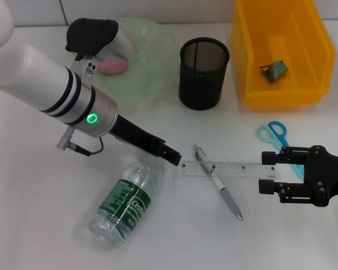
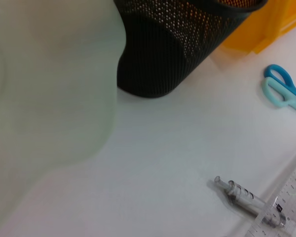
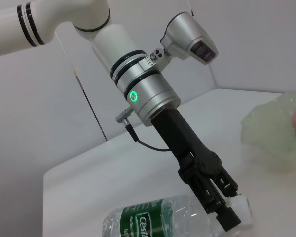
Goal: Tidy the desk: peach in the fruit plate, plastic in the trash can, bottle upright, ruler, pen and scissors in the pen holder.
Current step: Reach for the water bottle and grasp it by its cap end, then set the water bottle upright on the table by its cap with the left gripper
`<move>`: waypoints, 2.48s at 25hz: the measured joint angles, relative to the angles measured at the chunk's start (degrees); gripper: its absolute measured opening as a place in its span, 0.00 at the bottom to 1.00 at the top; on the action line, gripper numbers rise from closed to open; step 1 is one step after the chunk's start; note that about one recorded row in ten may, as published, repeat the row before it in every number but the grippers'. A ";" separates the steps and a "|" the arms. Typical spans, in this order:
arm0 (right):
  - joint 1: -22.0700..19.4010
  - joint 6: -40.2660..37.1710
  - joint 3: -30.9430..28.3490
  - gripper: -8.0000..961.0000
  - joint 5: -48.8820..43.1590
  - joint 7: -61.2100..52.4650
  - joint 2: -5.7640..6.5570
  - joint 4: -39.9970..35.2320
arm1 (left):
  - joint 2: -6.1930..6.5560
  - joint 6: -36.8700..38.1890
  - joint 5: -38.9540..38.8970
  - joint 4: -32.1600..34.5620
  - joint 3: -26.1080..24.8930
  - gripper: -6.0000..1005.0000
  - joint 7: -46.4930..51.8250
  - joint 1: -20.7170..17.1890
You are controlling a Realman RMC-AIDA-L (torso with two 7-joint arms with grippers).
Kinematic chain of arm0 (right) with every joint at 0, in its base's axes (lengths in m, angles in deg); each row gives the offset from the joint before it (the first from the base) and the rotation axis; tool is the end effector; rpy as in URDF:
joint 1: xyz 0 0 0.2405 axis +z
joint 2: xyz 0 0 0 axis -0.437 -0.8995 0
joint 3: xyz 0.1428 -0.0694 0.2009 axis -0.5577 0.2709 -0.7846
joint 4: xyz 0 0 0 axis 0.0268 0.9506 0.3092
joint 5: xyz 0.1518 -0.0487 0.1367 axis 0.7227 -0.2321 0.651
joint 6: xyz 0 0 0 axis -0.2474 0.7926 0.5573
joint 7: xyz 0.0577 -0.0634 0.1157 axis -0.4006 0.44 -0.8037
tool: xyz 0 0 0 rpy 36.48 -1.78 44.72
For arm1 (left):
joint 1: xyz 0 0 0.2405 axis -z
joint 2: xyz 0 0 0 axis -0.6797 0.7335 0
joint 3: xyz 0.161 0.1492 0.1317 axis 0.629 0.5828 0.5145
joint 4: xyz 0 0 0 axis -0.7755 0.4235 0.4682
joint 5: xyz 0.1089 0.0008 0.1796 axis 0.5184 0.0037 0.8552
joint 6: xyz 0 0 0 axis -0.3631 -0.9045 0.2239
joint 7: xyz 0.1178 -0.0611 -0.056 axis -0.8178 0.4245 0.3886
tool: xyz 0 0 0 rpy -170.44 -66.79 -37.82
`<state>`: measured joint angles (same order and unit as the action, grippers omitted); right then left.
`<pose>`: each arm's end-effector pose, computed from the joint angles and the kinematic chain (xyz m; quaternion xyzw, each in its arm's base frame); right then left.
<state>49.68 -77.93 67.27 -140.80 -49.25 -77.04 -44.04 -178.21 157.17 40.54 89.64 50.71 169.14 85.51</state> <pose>0.3002 0.2667 0.0099 -0.9367 0.2265 0.2610 0.0557 -0.1811 0.3673 -0.0751 -0.8885 -0.4429 0.0805 0.0889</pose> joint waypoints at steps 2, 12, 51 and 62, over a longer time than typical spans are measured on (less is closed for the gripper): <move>0.09 0.04 0.00 0.73 0.00 0.00 -0.08 0.04 | 0.00 -0.26 -0.07 0.00 0.22 0.82 0.00 -0.03; 0.19 0.71 -0.14 0.73 0.00 0.00 -0.21 0.66 | 0.00 -1.02 -0.76 0.80 1.96 0.57 -0.75 -0.86; 0.47 3.64 -2.08 0.73 5.82 2.69 -2.95 5.72 | 0.70 3.04 -49.84 -5.09 -20.80 0.45 -65.14 -24.14; 0.40 3.68 -3.78 0.73 6.03 3.07 -3.23 6.33 | 0.70 4.93 -60.77 -20.05 -22.80 0.44 -88.91 -21.63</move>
<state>50.08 -74.25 63.48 -134.77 -46.17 -80.27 -37.70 -177.52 162.10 -20.23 69.59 27.91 80.23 63.88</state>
